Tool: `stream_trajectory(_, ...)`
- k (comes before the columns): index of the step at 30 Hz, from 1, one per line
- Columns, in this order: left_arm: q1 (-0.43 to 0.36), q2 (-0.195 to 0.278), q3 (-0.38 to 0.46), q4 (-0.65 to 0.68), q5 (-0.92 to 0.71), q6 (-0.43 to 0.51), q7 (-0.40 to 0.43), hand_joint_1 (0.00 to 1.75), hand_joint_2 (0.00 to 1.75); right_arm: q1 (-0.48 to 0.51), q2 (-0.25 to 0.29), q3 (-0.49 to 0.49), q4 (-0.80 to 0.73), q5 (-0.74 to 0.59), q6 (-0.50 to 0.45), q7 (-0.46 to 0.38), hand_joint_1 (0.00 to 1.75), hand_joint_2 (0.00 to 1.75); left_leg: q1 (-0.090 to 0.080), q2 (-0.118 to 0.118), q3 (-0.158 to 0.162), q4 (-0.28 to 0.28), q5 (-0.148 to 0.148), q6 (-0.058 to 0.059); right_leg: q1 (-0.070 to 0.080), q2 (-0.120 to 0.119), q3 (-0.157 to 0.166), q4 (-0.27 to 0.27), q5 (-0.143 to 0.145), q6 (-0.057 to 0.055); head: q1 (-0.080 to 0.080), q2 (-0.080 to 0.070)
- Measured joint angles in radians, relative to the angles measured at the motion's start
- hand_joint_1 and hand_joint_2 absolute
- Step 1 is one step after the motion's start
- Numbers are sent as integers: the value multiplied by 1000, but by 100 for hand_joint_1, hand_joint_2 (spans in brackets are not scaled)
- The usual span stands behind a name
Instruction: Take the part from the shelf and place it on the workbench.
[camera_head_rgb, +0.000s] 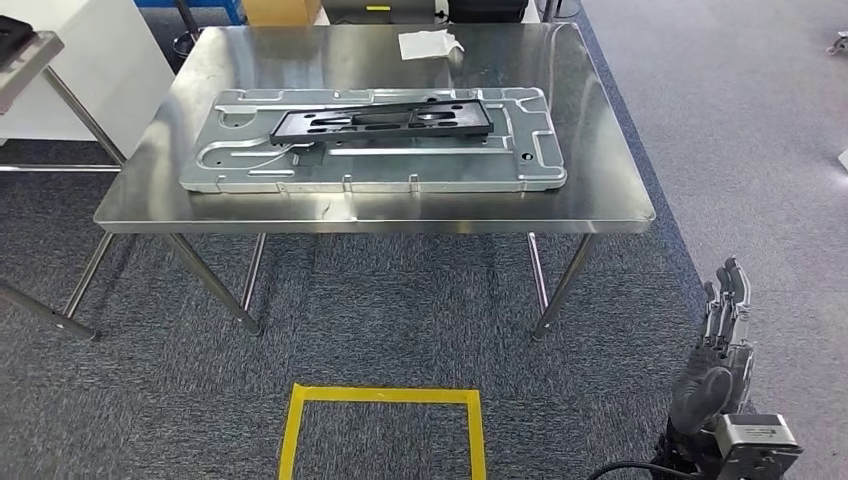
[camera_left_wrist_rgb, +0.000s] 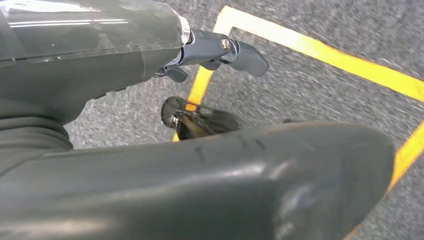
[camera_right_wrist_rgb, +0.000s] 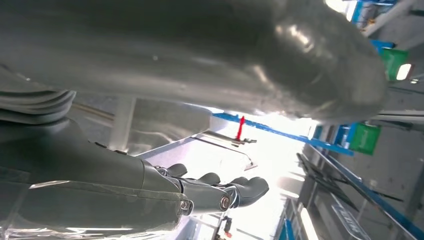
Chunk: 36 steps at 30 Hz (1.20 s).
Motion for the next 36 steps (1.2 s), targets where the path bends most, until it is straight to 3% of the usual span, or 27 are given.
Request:
stream_trajectory(2,-4,1,-4,0,0,2,-1,0,0,1,6,-10,-1,1,0,2,0,0,-4,8,95,-144,-10,9,1,-6,-15,9,13,12,0,0)
stream_trajectory(3,-5,1,-6,0,0,3,-1,0,0,1,8,-13,-1,1,0,3,0,0,-7,9,116,-184,-22,16,1,-11,-17,10,21,18,0,0)
stream_trajectory(5,-4,1,-10,0,0,3,-2,0,0,1,11,-20,-2,6,0,3,0,0,-10,3,113,-201,-17,35,0,-19,-19,8,34,31,0,0)
stream_trajectory(6,-3,1,-13,0,1,3,-3,0,0,1,13,-23,-2,13,-1,4,0,0,-9,1,104,-203,-7,44,-2,-16,-23,14,25,37,0,0)
stream_trajectory(7,-3,1,-15,0,1,3,-5,0,0,2,14,-27,-2,24,-2,5,0,0,-9,-2,94,-205,5,54,-3,-8,-31,34,-4,42,0,0)
stream_trajectory(8,-2,1,-17,0,1,3,-7,0,0,3,16,-32,-2,36,-4,6,0,0,-9,-4,81,-207,19,63,-4,1,-44,73,-50,46,0,0)
stream_trajectory(10,1,1,-21,0,1,0,-14,0,0,8,19,-44,-1,56,-8,8,0,0,-13,-13,48,-205,44,71,-4,14,-74,197,-154,49,0,0)
stream_trajectory(11,4,1,-24,0,1,-3,-17,0,0,11,20,-51,0,64,-11,8,0,0,-16,-19,30,-203,57,72,-4,16,-82,255,-179,48,0,0)
stream_trajectory(12,8,1,-27,0,1,-7,-21,0,0,15,22,-58,0,71,-12,8,0,0,-18,-26,13,-200,69,72,-3,17,-78,291,-179,46,0,0)
stream_trajectory(13,12,1,-31,0,1,-10,-26,0,0,19,24,-64,1,79,-13,8,0,0,-20,-35,-6,-196,81,72,-1,19,-58,294,-157,43,0,0)
stream_trajectory(14,16,1,-35,0,1,-13,-32,0,0,22,26,-70,1,89,-12,8,0,0,-21,-43,-24,-191,91,70,2,24,-22,261,-125,37,0,0)
stream_trajectory(15,18,1,-39,0,1,-14,-37,0,0,23,29,-75,1,100,-9,7,0,0,-22,-52,-40,-185,101,69,5,41,31,196,-103,28,0,0)
stream_trajectory(17,20,1,-45,0,1,-17,-48,0,0,25,37,-84,1,128,-4,7,0,0,-24,-70,-62,-177,119,62,9,85,137,42,-107,12,0,0)
stream_trajectory(18,21,1,-48,0,1,-19,-53,0,0,26,42,-90,2,141,-1,7,0,0,-24,-79,-68,-176,129,57,12,99,169,-11,-120,7,0,0)
stream_trajectory(19,23,2,-51,0,2,-21,-56,0,0,27,47,-95,3,152,1,8,0,0,-24,-89,-72,-178,138,52,13,99,180,-36,-128,5,0,0)
stream_trajectory(21,31,8,-60,2,2,-23,-60,0,0,27,59,-103,7,173,4,10,0,0,-23,-99,-84,-180,149,40,11,76,173,-46,-115,-3,0,0)
stream_trajectory(22,35,11,-64,3,2,-23,-61,0,0,27,64,-105,9,185,3,13,0,0,-22,-87,-92,-167,133,35,8,64,166,-48,-106,-10,0,0)
stream_trajectory(24,39,14,-69,4,2,-24,-61,0,0,30,75,-111,15,213,-1,20,0,0,-16,-47,-120,-88,48,24,4,36,149,-51,-87,-19,-1,0)
stream_trajectory(26,39,15,-75,4,2,-25,-60,0,0,34,84,-122,30,242,-5,31,0,0,-6,-25,-153,43,-35,6,4,8,130,-49,-74,-18,-2,0)
stream_trajectory(27,40,16,-78,4,2,-25,-60,0,0,34,87,-127,43,256,-7,36,0,0,0,-20,-161,95,-42,-3,3,-8,121,-48,-67,-15,-2,0)
stream_trajectory(28,42,17,-81,4,2,-24,-60,0,0,33,89,-132,59,268,-9,39,0,0,5,-17,-154,119,-26,-10,2,-23,111,-44,-62,-11,-2,0)
stream_trajectory(29,43,17,-84,4,2,-24,-60,0,0,32,92,-135,74,278,-12,41,0,0,10,-12,-128,105,1,-15,0,-37,102,-40,-59,-7,-2,0)
stream_trajectory(30,45,17,-87,4,2,-24,-60,0,0,31,93,-139,87,283,-14,42,0,0,14,1,-81,52,27,-19,-2,-50,94,-32,-57,-2,-2,0)
stream_trajectory(32,45,17,-91,4,2,-24,-60,0,0,29,96,-146,103,288,-17,43,0,0,14,41,25,-93,31,-20,-1,-73,82,-16,-59,10,-1,0)
stream_trajectory(33,44,17,-92,4,2,-24,-61,0,0,26,97,-149,109,290,-15,46,0,0,11,57,55,-145,19,-13,0,-84,79,-8,-59,17,-1,0)
stream_trajectory(34,44,17,-93,4,2,-24,-62,0,0,22,97,-152,116,294,-14,50,0,0,8,62,66,-170,7,-5,2,-94,76,-4,-58,24,-1,0)
stream_trajectory(36,49,15,-93,4,2,-23,-65,0,0,9,98,-156,150,315,-7,59,0,0,6,46,56,-179,6,19,2,-108,76,-2,-56,37,0,0)
